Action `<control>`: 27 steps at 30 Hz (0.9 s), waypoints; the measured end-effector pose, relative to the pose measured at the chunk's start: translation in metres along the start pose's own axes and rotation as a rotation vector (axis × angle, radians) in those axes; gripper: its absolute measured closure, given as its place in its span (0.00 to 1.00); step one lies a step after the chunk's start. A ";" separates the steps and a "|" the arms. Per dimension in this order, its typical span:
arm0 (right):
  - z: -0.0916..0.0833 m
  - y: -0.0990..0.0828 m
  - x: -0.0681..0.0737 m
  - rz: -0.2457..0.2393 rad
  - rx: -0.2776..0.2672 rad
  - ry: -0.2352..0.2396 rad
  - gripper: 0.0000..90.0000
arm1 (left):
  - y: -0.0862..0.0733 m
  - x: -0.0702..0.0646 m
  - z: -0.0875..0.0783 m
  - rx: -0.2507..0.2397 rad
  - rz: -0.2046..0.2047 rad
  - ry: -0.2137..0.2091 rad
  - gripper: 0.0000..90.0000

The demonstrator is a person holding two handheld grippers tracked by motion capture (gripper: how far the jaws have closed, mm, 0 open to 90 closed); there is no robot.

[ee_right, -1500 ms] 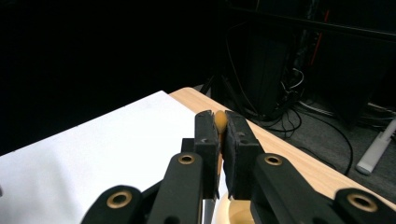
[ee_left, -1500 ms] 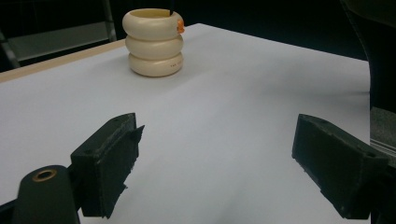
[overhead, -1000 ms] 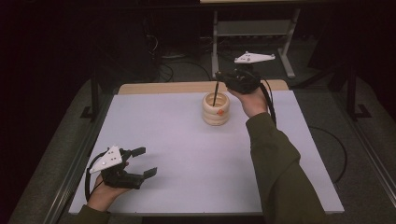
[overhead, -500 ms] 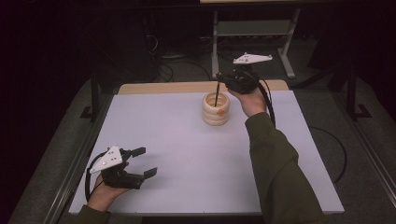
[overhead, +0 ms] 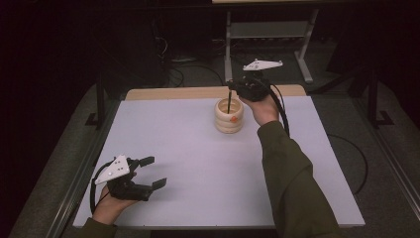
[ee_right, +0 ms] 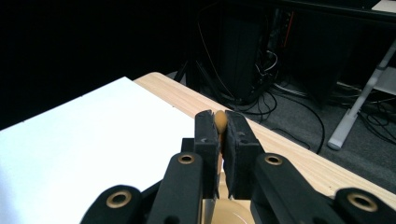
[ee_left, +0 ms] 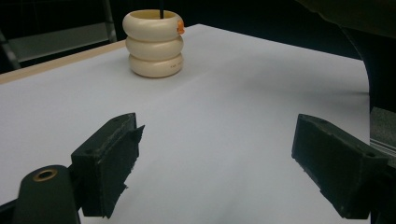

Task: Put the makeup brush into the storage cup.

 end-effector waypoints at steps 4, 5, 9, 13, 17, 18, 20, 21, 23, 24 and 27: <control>0.004 -0.003 0.000 0.001 0.009 -0.001 0.94 | 0.000 0.000 0.000 -0.001 -0.001 0.000 0.16; 0.004 -0.003 0.000 -0.001 0.013 -0.003 0.94 | 0.000 0.000 0.000 -0.002 -0.002 0.000 0.16; 0.007 -0.006 -0.001 -0.002 0.019 -0.007 0.94 | 0.000 0.000 0.000 -0.001 -0.001 0.000 0.16; 0.009 -0.008 -0.001 0.002 0.028 -0.009 0.94 | 0.000 0.000 0.000 -0.001 0.000 0.000 0.16; 0.011 -0.010 -0.001 -0.002 0.035 -0.008 0.94 | 0.000 0.000 0.000 0.003 0.004 0.001 0.16; 0.012 -0.011 -0.001 0.000 0.037 -0.007 0.94 | 0.000 -0.001 0.000 0.003 0.004 0.001 0.16; 0.012 -0.012 -0.001 0.006 0.041 -0.009 0.93 | 0.000 -0.001 0.000 0.003 0.004 0.001 0.16; 0.013 -0.012 -0.001 0.010 0.040 -0.006 0.93 | 0.000 -0.001 0.000 0.003 0.004 0.001 0.16; 0.013 -0.012 -0.002 0.007 0.043 -0.008 0.92 | 0.000 0.000 0.000 0.003 0.005 0.002 0.16; 0.013 -0.012 -0.002 0.007 0.042 -0.008 0.92 | 0.000 0.000 0.000 0.002 0.005 0.001 0.16; 0.014 -0.012 -0.003 0.014 0.043 -0.014 0.84 | 0.000 0.000 0.000 0.002 0.005 0.001 0.16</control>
Point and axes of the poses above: each handheld gripper's, and its own axes: z roughly forward along the jaws, y roughly out of its top, x roughly to its left, the point moved 7 cm from there along z, roughly forward along the jaws, and after that the axes turned 3 degrees about x, right-handed, at the moved point
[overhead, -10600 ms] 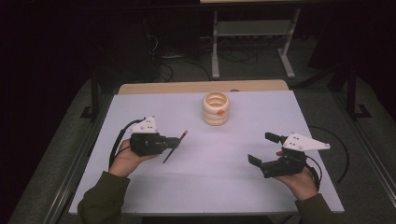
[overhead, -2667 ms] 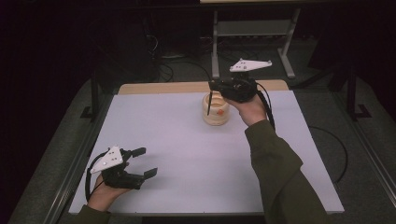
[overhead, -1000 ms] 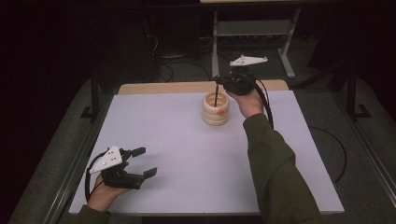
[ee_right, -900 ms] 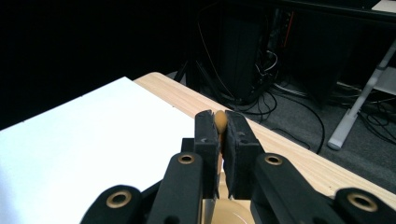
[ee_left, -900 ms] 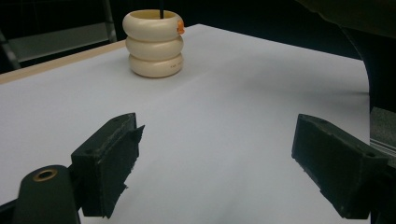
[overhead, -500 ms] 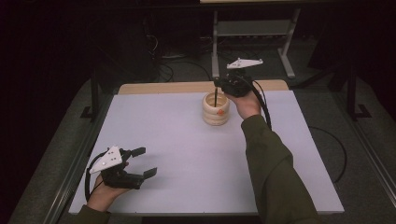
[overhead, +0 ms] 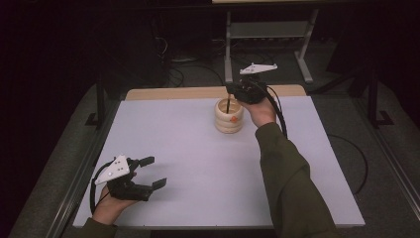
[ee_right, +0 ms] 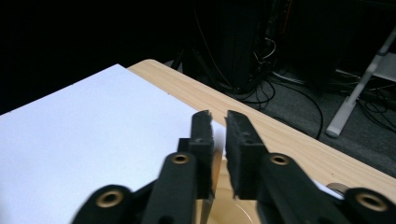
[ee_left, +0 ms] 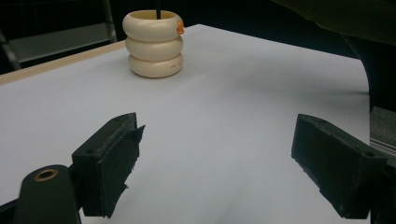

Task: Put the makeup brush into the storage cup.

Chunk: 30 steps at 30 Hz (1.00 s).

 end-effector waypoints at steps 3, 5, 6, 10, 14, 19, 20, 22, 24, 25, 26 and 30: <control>0.001 -0.001 0.000 -0.005 0.008 -0.001 0.72 | 0.000 0.000 0.000 0.001 0.000 0.000 0.16; 0.002 -0.002 0.000 0.001 0.013 0.004 0.64 | 0.000 0.000 0.000 0.001 -0.001 0.000 0.16; 0.003 -0.002 0.000 0.005 0.018 0.003 0.59 | 0.000 0.000 0.000 0.000 0.002 -0.001 0.16; 0.004 -0.003 -0.002 0.028 0.019 0.001 0.37 | 0.000 -0.001 0.000 0.003 -0.004 0.000 0.16; 0.004 -0.004 -0.004 0.032 0.023 -0.018 0.18 | 0.000 -0.001 0.001 0.002 -0.003 0.001 0.16; 0.004 -0.007 -0.005 0.039 0.038 -0.014 0.14 | 0.000 -0.001 0.001 0.000 -0.005 0.001 0.16; 0.005 -0.007 -0.006 0.038 0.037 -0.014 0.12 | 0.000 -0.001 0.001 -0.001 -0.008 0.002 0.16; 0.004 -0.007 -0.005 0.045 0.039 -0.008 0.11 | 0.000 0.000 0.000 0.003 -0.005 0.003 0.16; 0.004 -0.008 -0.005 0.047 0.043 -0.009 0.10 | 0.000 0.000 0.000 0.003 -0.006 0.003 0.16; 0.003 -0.008 -0.004 0.049 0.045 -0.009 0.10 | 0.000 0.000 0.000 0.003 -0.006 0.004 0.16; 0.003 -0.008 -0.005 0.042 0.042 -0.009 0.09 | 0.000 0.000 0.000 0.003 -0.006 0.004 0.16; -0.001 -0.010 -0.003 0.035 0.028 -0.006 0.09 | 0.000 0.000 0.000 -0.005 -0.014 0.005 0.16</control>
Point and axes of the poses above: each handheld gripper's, and its own axes: z roughly forward along the jaws, y roughly out of its top, x roughly to its left, the point moved 7 cm from there along z, roughly forward along the jaws, and after that the axes turned 3 degrees about x, right-handed, at the moved point
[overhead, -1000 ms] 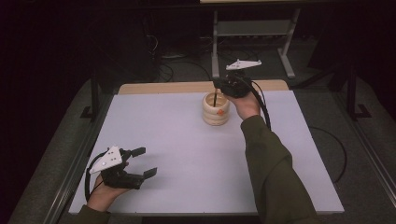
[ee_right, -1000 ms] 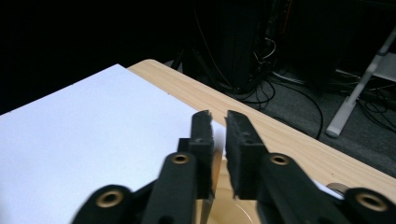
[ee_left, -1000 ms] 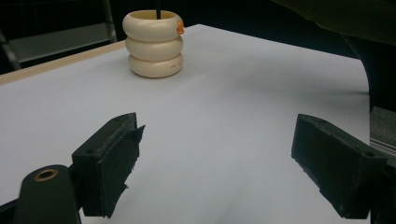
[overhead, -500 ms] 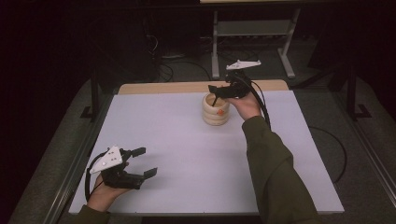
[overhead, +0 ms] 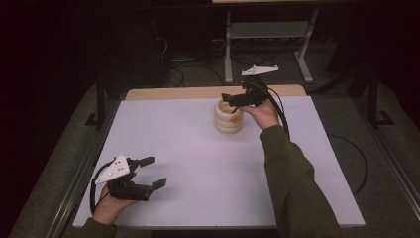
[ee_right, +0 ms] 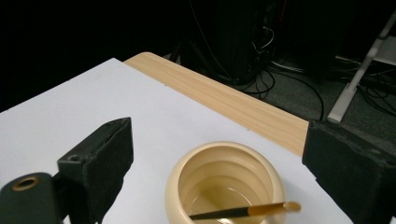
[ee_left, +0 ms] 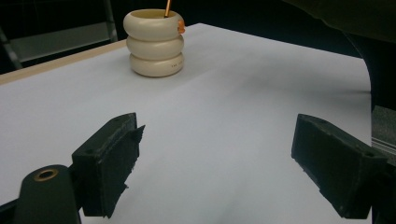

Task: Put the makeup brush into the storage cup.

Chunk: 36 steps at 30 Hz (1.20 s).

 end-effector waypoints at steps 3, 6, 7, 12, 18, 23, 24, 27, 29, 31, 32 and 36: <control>-0.003 -0.003 0.001 -0.002 -0.002 0.004 0.09 | 0.000 0.001 0.000 0.003 0.011 0.001 0.16; -0.006 -0.006 0.003 0.003 -0.006 0.011 0.09 | 0.000 0.000 0.000 0.011 0.014 0.001 0.16; -0.008 -0.007 0.003 -0.001 -0.011 0.012 0.09 | -0.001 0.000 0.000 0.013 0.015 0.001 0.16; -0.013 -0.013 0.005 -0.002 -0.011 0.014 0.09 | -0.001 0.001 0.001 0.013 0.010 0.000 0.16; -0.019 -0.019 0.006 -0.014 -0.014 0.018 0.09 | -0.001 0.001 0.001 0.012 0.011 0.001 0.16; -0.025 -0.025 0.006 -0.007 -0.011 0.019 0.09 | -0.001 0.001 0.001 0.015 0.011 0.002 0.16; -0.026 -0.026 0.007 -0.007 -0.010 0.022 0.08 | -0.001 0.001 0.001 0.013 0.010 0.001 0.16; -0.030 -0.029 0.007 -0.010 -0.019 0.022 0.08 | -0.001 0.001 0.000 0.009 0.009 0.003 0.16; -0.034 -0.032 0.008 -0.008 -0.023 0.026 0.08 | -0.001 0.001 0.000 0.009 0.008 0.003 0.16; -0.037 -0.035 0.009 -0.008 -0.021 0.030 0.08 | -0.001 0.001 0.001 0.010 0.008 0.001 0.16; -0.038 -0.037 0.010 -0.013 -0.023 0.033 0.07 | -0.001 0.000 0.001 0.010 0.007 0.001 0.17; -0.043 -0.044 0.013 -0.016 -0.022 0.041 0.07 | -0.001 -0.001 0.001 0.009 0.003 0.001 0.17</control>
Point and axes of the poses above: each handheld gripper's, and its own axes: z roughly forward along the jaws, y roughly out of its top, x roughly to its left, the point moved 7 cm from there along z, roughly forward along the jaws, and after that the axes turned 3 degrees about x, right-handed, at the moved point
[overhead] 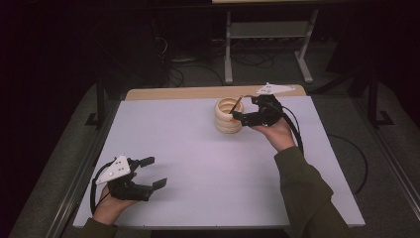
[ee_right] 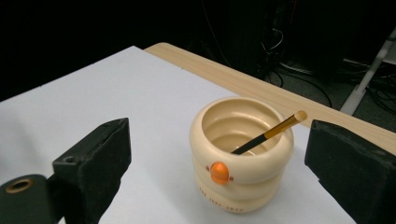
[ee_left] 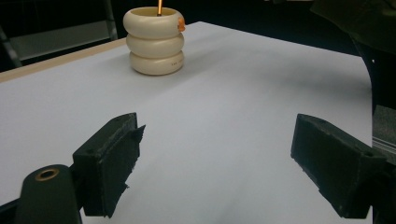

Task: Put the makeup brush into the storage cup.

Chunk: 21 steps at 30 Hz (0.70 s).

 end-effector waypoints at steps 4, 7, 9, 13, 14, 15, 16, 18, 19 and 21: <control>-0.003 -0.008 0.002 -0.002 0.010 0.005 0.06 | 0.000 0.000 0.000 0.003 -0.001 0.000 0.17; -0.006 -0.013 0.003 -0.006 0.011 0.009 0.06 | -0.001 0.000 0.000 0.008 0.001 0.001 0.17; -0.008 -0.017 0.004 -0.008 0.015 0.007 0.06 | -0.001 0.000 0.000 0.010 0.003 0.002 0.17; -0.015 -0.024 0.004 -0.007 0.005 0.006 0.06 | -0.001 0.001 0.000 0.006 -0.001 0.005 0.16; -0.017 -0.026 0.004 -0.006 0.003 0.003 0.06 | -0.001 0.001 0.000 0.006 0.000 0.005 0.16; -0.018 -0.029 0.004 -0.008 0.004 -0.001 0.06 | -0.001 0.002 0.000 0.004 0.000 0.006 0.16; -0.020 -0.031 0.004 -0.007 0.003 0.003 0.06 | -0.001 0.002 0.000 0.004 -0.003 0.008 0.16; -0.023 -0.034 0.004 -0.009 -0.003 0.004 0.06 | -0.001 0.002 0.000 0.004 -0.001 0.010 0.16; -0.024 -0.036 0.004 -0.008 -0.001 0.005 0.05 | -0.002 0.003 -0.001 0.006 0.000 0.013 0.16; -0.027 -0.040 0.005 -0.012 -0.003 0.004 0.05 | -0.003 0.003 -0.002 0.006 -0.007 0.018 0.16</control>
Point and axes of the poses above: each handheld gripper's, and its own axes: z roughly forward along the jaws, y roughly out of its top, x roughly to its left, the point moved 7 cm from there along z, roughly forward along the jaws, and after that the axes turned 3 degrees about x, right-handed, at the moved point
